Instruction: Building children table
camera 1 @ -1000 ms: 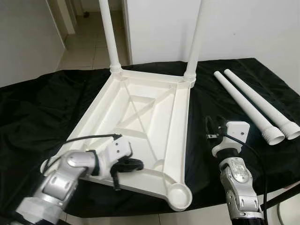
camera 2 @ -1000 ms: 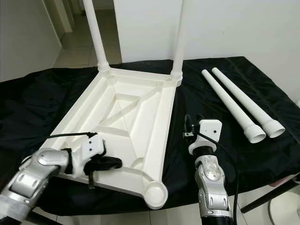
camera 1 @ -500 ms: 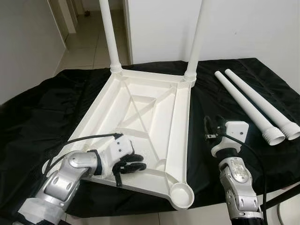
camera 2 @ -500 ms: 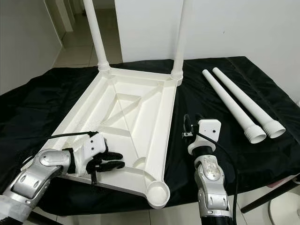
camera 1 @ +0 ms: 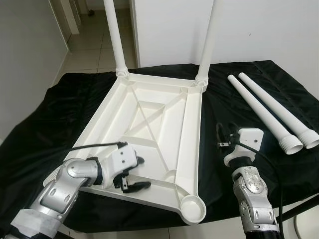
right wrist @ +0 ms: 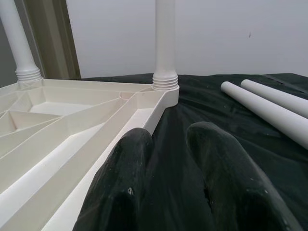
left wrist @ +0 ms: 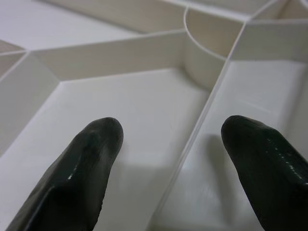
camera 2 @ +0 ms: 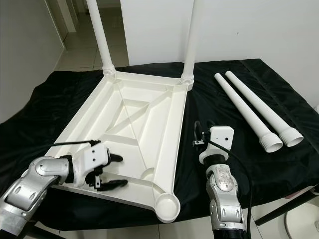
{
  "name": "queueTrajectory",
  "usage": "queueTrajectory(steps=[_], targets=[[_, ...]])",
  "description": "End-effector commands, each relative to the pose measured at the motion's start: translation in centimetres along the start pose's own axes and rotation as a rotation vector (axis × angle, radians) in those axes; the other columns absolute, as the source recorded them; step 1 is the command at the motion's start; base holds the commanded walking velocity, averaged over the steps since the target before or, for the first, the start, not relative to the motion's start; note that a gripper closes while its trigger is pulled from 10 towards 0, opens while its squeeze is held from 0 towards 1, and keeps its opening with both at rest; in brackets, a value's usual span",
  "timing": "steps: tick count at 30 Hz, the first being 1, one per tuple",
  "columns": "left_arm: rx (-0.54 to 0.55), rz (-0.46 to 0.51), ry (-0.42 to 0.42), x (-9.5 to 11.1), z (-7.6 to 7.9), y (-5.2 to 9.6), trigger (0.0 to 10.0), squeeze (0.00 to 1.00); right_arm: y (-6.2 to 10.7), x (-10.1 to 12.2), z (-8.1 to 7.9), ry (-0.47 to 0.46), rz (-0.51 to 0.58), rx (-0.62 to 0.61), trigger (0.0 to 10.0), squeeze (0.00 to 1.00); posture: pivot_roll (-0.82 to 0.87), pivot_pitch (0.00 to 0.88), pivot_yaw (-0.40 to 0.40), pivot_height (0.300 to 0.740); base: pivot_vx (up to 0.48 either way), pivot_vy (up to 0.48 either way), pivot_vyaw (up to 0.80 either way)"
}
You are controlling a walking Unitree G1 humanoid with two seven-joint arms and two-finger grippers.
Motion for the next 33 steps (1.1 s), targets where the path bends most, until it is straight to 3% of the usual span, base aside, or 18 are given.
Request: queueTrajectory(steps=[1,6,13,14,16,17,18,21,33], targets=[[0.041,-0.039,-0.015,-0.5,-0.4,0.0,10.0,0.0,-0.1,-0.1,-0.1,-0.002,-0.001,0.005,10.0,0.0,-0.08,0.01,0.046,0.74,0.0,0.0,0.0],[0.124,-0.11,0.013,-1.2,-1.4,-0.6,10.0,0.0,-0.2,-0.1,-0.1,0.0,-0.001,0.004,10.0,0.0,-0.08,0.01,0.045,0.74,0.0,0.0,0.0],[0.193,-0.129,0.03,-1.5,-2.2,-1.1,10.0,0.0,-0.2,-0.1,-0.1,0.001,0.0,0.004,10.0,0.0,-0.08,0.009,0.046,0.74,0.0,0.0,0.0],[0.234,-0.13,0.029,-1.5,-2.7,-1.2,4.6,0.0,-0.2,-0.1,-0.1,0.001,0.0,0.004,10.0,0.0,-0.08,0.008,0.046,0.74,0.0,0.0,0.0],[0.264,-0.131,0.029,-1.6,-3.0,-1.4,4.6,0.0,-0.3,-0.1,-0.2,0.002,0.001,0.004,10.0,0.0,-0.08,0.008,0.046,0.74,0.0,0.0,0.0],[0.288,-0.128,0.034,-1.5,-3.4,-1.4,1.7,0.0,-0.3,-0.1,-0.2,0.003,0.001,0.005,10.0,0.0,-0.08,0.008,0.046,0.74,0.0,0.0,0.0],[0.295,-0.12,0.031,-1.3,-3.5,-1.4,0.4,0.0,-0.3,-0.1,-0.2,0.004,0.002,0.005,10.0,0.0,-0.08,0.007,0.047,0.74,0.0,0.0,0.0],[0.293,-0.111,0.03,-1.0,-3.6,-1.3,0.0,0.0,-0.3,0.0,-0.2,0.005,0.003,0.005,10.0,0.0,-0.08,0.008,0.046,0.74,0.0,0.0,0.0],[0.273,-0.07,0.026,-0.2,-2.9,-2.1,0.0,0.0,-0.4,0.0,-0.3,0.004,0.006,0.002,10.0,0.0,-0.08,0.002,0.054,0.74,0.0,0.0,0.0]])
Point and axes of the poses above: a point about 5 cm out from each wrist's last joint towards the gripper, its own y axis pointing back from the gripper into the wrist, its own x axis along the axis of the wrist's last joint, z = x × y, the point moved 2 cm from there along -y, pointing out of the wrist towards the gripper, and after that the axes turned 6 degrees about y, right-handed, at the moved point
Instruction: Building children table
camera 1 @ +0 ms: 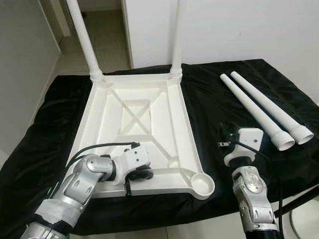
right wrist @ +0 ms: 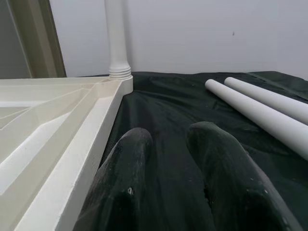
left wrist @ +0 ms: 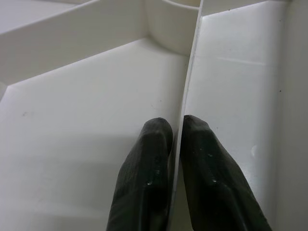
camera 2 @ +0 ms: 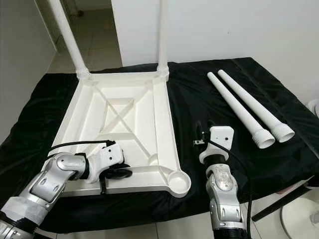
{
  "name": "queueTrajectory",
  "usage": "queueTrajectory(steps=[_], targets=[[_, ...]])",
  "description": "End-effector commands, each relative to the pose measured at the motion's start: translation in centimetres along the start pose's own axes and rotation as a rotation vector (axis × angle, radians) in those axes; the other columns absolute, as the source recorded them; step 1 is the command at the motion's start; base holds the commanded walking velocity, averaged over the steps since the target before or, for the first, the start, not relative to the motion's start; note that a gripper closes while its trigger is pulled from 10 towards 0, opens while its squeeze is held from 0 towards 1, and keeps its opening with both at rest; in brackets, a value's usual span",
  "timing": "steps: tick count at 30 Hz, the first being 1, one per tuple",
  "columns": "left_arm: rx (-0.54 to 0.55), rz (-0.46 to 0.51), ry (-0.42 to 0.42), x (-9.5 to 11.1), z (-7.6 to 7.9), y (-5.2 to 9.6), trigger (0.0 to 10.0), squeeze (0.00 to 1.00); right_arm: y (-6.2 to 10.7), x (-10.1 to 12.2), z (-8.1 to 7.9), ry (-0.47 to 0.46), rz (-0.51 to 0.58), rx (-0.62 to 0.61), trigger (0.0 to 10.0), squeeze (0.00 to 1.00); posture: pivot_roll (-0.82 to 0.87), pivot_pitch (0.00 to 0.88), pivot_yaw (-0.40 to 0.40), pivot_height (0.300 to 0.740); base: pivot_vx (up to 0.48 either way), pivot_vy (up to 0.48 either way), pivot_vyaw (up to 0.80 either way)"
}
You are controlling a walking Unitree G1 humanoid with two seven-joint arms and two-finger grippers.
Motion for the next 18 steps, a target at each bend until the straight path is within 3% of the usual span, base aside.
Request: queueTrajectory(steps=[1,2,6,11,12,14,16,17,18], targets=[[0.239,0.022,0.011,-0.1,-1.5,0.3,3.5,0.0,-0.2,0.1,-0.1,0.0,0.012,-0.002,10.0,0.0,-0.08,0.002,0.054,0.74,0.0,0.0,0.0],[0.231,0.031,0.005,0.2,-1.2,0.0,10.0,0.0,-0.3,0.1,-0.1,-0.001,0.013,-0.003,10.0,0.0,-0.08,0.002,0.054,0.74,0.0,0.0,0.0],[0.219,0.054,-0.018,0.8,-0.7,-0.5,10.0,0.0,-0.3,0.1,-0.2,-0.002,0.014,-0.004,10.0,0.0,-0.08,0.0,0.058,0.74,0.0,0.0,0.0],[0.181,0.111,0.029,1.5,0.1,-1.1,10.0,0.0,-0.4,0.0,-0.2,-0.003,0.013,-0.008,10.0,0.0,-0.08,0.0,0.058,0.74,0.0,0.0,0.0],[0.151,0.148,0.068,2.0,0.4,-1.1,10.0,1.0,-0.4,0.1,-0.1,-0.005,0.014,-0.012,10.0,0.0,-0.09,0.0,0.064,0.74,0.0,0.0,0.0],[0.117,0.235,0.123,3.5,0.8,-1.1,10.0,1.0,-0.4,0.0,0.2,-0.01,0.013,-0.036,10.0,0.0,-0.09,0.0,0.067,0.74,0.0,0.0,0.0],[0.182,0.265,0.101,4.4,0.3,-1.2,10.0,1.0,-0.3,-0.1,0.5,-0.01,0.001,-0.063,10.0,0.0,-0.09,0.001,0.069,0.74,0.0,0.0,0.0],[0.206,0.27,0.115,4.6,0.0,-1.2,10.0,0.79,-0.3,-0.2,0.6,-0.013,-0.006,-0.073,10.0,0.0,-0.09,0.002,0.069,0.74,0.0,0.0,0.0],[0.217,0.271,0.127,4.7,-0.1,-1.3,10.0,0.79,-0.2,-0.3,0.7,-0.015,-0.01,-0.078,10.0,0.0,-0.09,0.002,0.07,0.74,0.0,0.0,0.0]])
Point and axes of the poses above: a point about 5 cm out from each wrist's last joint towards the gripper, its own y axis pointing back from the gripper into the wrist, its own x axis along the axis of the wrist's last joint, z = x × y, the point moved 2 cm from there along -y, pointing out of the wrist towards the gripper, and after that the axes turned 6 degrees about y, right-handed, at the moved point
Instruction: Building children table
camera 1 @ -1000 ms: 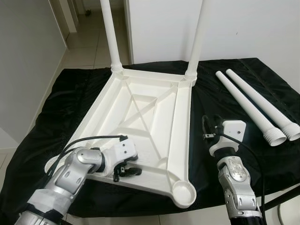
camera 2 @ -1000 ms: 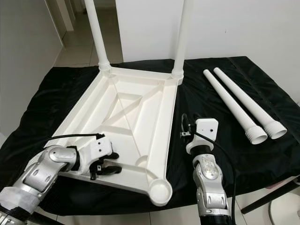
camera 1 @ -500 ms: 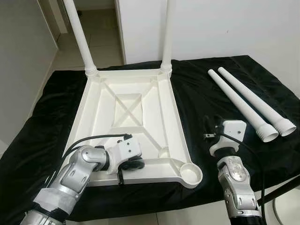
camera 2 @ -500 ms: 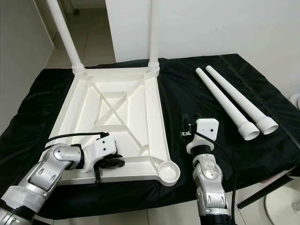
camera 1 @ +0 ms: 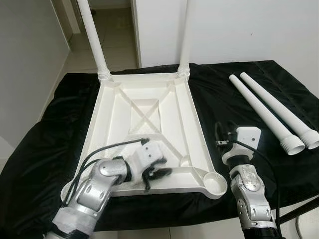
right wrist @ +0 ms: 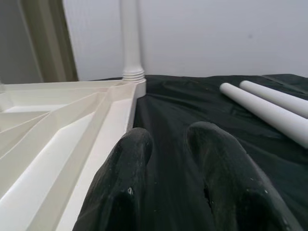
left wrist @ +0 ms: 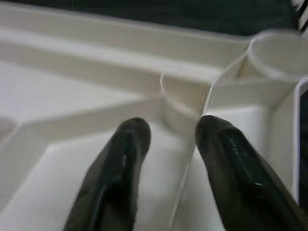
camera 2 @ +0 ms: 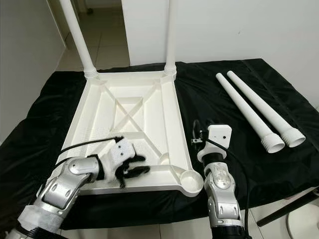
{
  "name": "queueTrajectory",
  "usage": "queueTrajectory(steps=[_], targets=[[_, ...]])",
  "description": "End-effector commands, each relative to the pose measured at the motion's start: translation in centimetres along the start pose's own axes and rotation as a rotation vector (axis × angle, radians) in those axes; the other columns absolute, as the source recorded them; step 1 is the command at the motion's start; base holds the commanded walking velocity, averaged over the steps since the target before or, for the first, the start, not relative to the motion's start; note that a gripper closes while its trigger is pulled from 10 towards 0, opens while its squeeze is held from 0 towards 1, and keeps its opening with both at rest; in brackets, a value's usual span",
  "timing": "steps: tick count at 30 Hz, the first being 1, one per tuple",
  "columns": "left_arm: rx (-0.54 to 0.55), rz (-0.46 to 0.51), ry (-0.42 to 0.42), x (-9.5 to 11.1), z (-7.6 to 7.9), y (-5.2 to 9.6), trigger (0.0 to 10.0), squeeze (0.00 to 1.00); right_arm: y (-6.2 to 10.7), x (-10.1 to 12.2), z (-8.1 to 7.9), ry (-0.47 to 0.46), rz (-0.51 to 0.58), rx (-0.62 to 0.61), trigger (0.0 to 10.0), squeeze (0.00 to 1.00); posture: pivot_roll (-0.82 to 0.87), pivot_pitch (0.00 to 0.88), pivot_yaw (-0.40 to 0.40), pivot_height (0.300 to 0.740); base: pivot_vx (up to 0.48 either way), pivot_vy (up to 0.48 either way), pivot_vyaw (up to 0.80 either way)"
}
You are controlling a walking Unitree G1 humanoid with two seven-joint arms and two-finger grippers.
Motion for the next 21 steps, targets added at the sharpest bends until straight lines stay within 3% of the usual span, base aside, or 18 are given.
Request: queueTrajectory(steps=[1,10,16,21], targets=[[0.147,0.017,0.035,0.4,-1.3,0.1,10.0,0.0,0.0,-0.4,0.6,-0.002,-0.023,-0.043,10.0,0.0,-0.09,0.002,0.07,0.74,0.0,0.0,0.0],[0.243,0.112,0.078,2.6,-2.5,-0.1,10.0,0.0,0.1,-0.9,1.9,0.01,-0.056,-0.121,10.0,0.0,-0.1,0.008,0.072,0.74,0.0,0.0,0.0],[0.441,0.197,0.219,4.7,-5.5,-0.6,10.0,0.0,0.8,-1.9,6.1,0.079,-0.131,-0.364,10.0,0.0,-0.11,0.009,0.074,0.74,0.0,0.0,0.0],[0.45,0.181,0.211,5.2,-5.5,-1.4,10.0,0.0,1.5,-2.2,8.2,0.113,-0.156,-0.465,10.0,0.0,-0.12,0.01,0.073,0.74,0.0,0.0,0.0]])
Point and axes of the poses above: a point about 5 cm out from each wrist's last joint towards the gripper, its own y axis pointing back from the gripper into the wrist, its own x axis along the axis of the wrist's last joint, z = x × y, the point moved 2 cm from there along -y, pointing out of the wrist towards the gripper, and after that the axes turned 6 degrees about y, right-handed, at the moved point
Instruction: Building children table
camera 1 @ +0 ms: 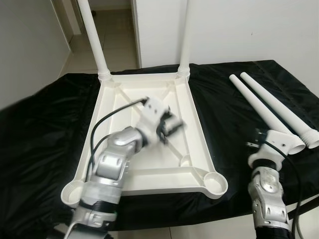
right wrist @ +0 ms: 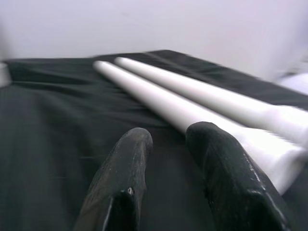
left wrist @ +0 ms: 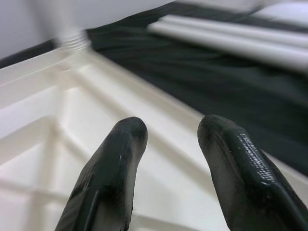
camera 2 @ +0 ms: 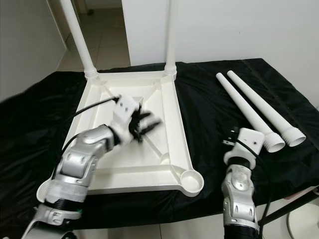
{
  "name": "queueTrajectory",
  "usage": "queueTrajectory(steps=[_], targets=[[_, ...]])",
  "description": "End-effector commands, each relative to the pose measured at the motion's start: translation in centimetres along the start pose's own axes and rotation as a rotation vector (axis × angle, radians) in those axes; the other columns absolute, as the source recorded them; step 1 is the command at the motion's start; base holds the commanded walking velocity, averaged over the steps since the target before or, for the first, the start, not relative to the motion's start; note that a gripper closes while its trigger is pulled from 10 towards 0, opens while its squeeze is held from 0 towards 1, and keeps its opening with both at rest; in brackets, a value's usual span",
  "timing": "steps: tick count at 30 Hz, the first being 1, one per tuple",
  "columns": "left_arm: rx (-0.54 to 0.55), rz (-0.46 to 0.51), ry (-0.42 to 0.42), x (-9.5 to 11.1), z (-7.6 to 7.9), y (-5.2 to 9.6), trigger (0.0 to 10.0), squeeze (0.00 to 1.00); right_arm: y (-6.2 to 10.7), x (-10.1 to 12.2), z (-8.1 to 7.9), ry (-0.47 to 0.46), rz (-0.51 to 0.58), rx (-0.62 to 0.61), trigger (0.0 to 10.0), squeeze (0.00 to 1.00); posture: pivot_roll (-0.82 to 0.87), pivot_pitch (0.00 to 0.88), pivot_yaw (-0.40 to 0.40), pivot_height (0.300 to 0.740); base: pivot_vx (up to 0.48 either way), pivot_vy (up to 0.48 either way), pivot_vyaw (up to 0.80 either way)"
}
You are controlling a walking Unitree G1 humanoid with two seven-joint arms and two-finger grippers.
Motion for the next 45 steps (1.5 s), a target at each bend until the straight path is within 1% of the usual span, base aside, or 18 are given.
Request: queueTrajectory(steps=[1,8,9,10,11,13,14,16,24,25,26,27,28,33,35,39,41,45], targets=[[0.025,-0.029,0.0,-0.4,-0.2,-0.1,10.0,0.0,0.1,-0.7,0.5,0.001,-0.037,-0.027,10.0,0.0,-0.12,0.01,0.073,0.74,0.0,0.0,0.0],[-0.016,-0.017,0.024,-0.1,0.9,-0.5,10.0,0.0,0.1,-1.0,1.9,-0.045,-0.043,-0.094,10.0,0.0,-0.13,0.01,0.074,0.74,0.0,0.0,0.0],[-0.041,-0.004,0.029,0.1,1.3,-0.5,10.0,0.0,0.2,-1.2,2.3,-0.067,-0.05,-0.118,10.0,0.43,-0.14,0.008,0.073,0.74,0.0,0.0,0.0],[-0.041,-0.004,0.029,0.1,1.3,-0.5,10.0,0.0,0.2,-1.2,2.3,-0.067,-0.05,-0.118,10.0,0.43,-0.14,0.008,0.073,0.74,0.0,0.0,0.0],[-0.065,0.01,0.032,0.2,1.7,-0.6,10.0,0.0,0.5,-1.7,2.7,-0.109,-0.066,-0.142,10.0,1.0,-0.14,0.005,0.07,0.74,0.0,0.0,0.0],[-0.082,0.013,0.046,0.2,2.1,-0.7,10.0,0.0,0.8,-2.1,3.0,-0.144,-0.079,-0.167,10.0,1.0,-0.14,0.005,0.069,0.74,0.0,0.0,0.0],[-0.09,0.022,0.048,0.3,2.5,-0.8,10.0,0.0,1.0,-2.8,3.5,-0.245,-0.095,-0.185,10.0,1.0,-0.15,0.001,0.071,0.74,0.0,0.0,0.0],[-0.087,0.025,0.044,0.3,2.6,-0.9,10.0,0.0,0.9,-3.0,3.5,-0.304,-0.095,-0.172,10.0,1.0,-0.15,0.001,0.072,0.74,0.0,0.0,0.0],[-0.103,0.026,0.034,0.5,2.9,-0.9,10.0,0.0,0.6,-3.5,3.9,-0.384,-0.111,-0.167,10.0,1.0,-0.14,0.0,0.076,0.74,0.0,0.0,0.0],[-0.106,0.026,0.034,0.5,3.0,-0.9,10.0,0.0,0.5,-3.6,4.0,-0.393,-0.116,-0.164,10.0,0.89,-0.14,0.0,0.076,0.74,0.0,0.0,0.0],[-0.106,0.026,0.031,0.5,3.0,-0.9,10.0,0.0,0.3,-3.7,4.0,-0.405,-0.119,-0.15,10.0,0.18,-0.14,0.0,0.079,0.74,0.0,0.0,0.0],[-0.106,0.026,0.031,0.5,3.0,-0.9,10.0,0.0,0.3,-3.7,4.0,-0.405,-0.119,-0.15,10.0,0.18,-0.14,0.0,0.079,0.74,0.0,0.0,0.0],[-0.109,0.025,0.029,0.5,3.0,-0.9,10.0,0.0,0.0,-3.7,3.9,-0.417,-0.117,-0.129,10.0,0.0,-0.14,0.001,0.084,0.74,0.0,0.0,0.0],[-0.114,0.022,0.027,0.5,3.2,-0.8,10.0,0.0,-0.7,-3.3,3.3,-0.451,-0.104,-0.052,10.0,0.0,-0.13,0.007,0.091,0.74,0.0,0.0,0.0],[-0.117,0.013,0.02,0.4,3.2,-0.7,10.0,0.0,-1.8,-2.9,2.9,-0.475,-0.087,0.015,10.0,0.0,-0.13,0.013,0.098,0.74,0.0,0.0,0.0],[-0.118,0.012,0.016,0.5,3.3,-0.6,10.0,0.0,-2.4,-2.5,2.8,-0.484,-0.076,0.038,10.0,0.0,-0.12,0.018,0.101,0.74,0.0,0.0,0.0],[-0.12,0.009,0.013,0.5,3.3,-0.4,10.0,0.0,-3.2,-2.1,3.0,-0.487,-0.059,0.055,10.0,0.0,-0.11,0.025,0.105,0.74,0.0,0.0,0.0],[-0.12,0.009,0.012,0.5,3.3,-0.4,10.0,0.0,-3.4,-2.0,3.1,-0.487,-0.057,0.055,10.0,0.0,-0.11,0.025,0.105,0.74,0.0,0.0,0.0]])
Point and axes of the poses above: a point about 5 cm out from each wrist's last joint towards the gripper, its own y axis pointing back from the gripper into the wrist, its own x axis along the axis of the wrist's last joint, z = x × y, the point moved 2 cm from there along -y, pointing out of the wrist towards the gripper, and after that the axes turned 6 degrees about y, right-handed, at the moved point
